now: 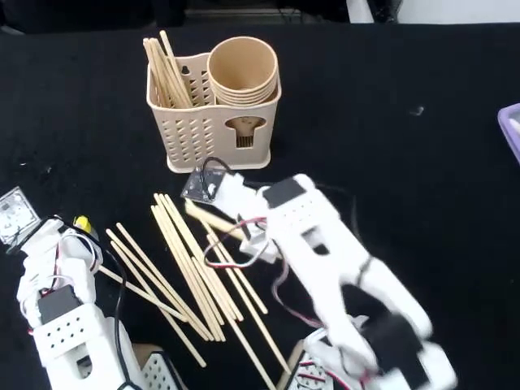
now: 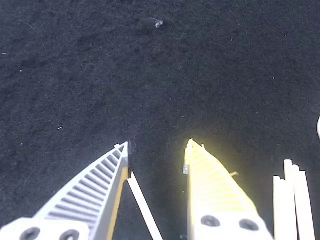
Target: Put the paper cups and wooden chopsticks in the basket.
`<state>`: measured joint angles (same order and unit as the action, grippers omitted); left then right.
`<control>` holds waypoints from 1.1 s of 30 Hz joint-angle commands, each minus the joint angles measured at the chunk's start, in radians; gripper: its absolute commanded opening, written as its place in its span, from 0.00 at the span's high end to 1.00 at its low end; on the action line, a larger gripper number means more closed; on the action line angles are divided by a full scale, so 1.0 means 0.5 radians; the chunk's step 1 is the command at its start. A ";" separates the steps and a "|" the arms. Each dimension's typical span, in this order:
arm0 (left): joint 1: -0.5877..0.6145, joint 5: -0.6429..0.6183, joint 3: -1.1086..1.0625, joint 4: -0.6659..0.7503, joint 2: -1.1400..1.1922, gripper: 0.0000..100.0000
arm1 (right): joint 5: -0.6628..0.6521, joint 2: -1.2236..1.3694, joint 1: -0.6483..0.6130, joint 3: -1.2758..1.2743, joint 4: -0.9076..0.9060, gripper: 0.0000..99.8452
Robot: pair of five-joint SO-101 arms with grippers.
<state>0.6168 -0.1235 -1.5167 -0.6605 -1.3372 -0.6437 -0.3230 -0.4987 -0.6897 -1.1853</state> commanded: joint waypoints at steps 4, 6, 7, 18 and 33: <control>-0.063 0.021 0.094 0.037 -0.025 0.81 | 0.371 -0.763 -0.126 0.318 -0.031 0.99; -0.063 0.021 0.094 0.037 -0.025 0.81 | 0.482 -0.907 -0.160 0.376 0.132 0.99; -0.063 0.021 0.094 0.037 -0.025 0.81 | 0.540 -0.959 -0.160 0.385 0.267 0.99; -0.063 0.021 0.072 0.040 -0.025 0.81 | 0.973 -0.827 -0.166 0.244 2.065 0.99; -0.063 0.025 0.072 0.040 -0.025 0.81 | 1.025 0.302 -0.150 0.824 2.519 0.99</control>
<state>0.5984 -0.1235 -1.5167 -0.6605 -1.3372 -0.1312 -0.2585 -0.5708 -0.3675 0.0483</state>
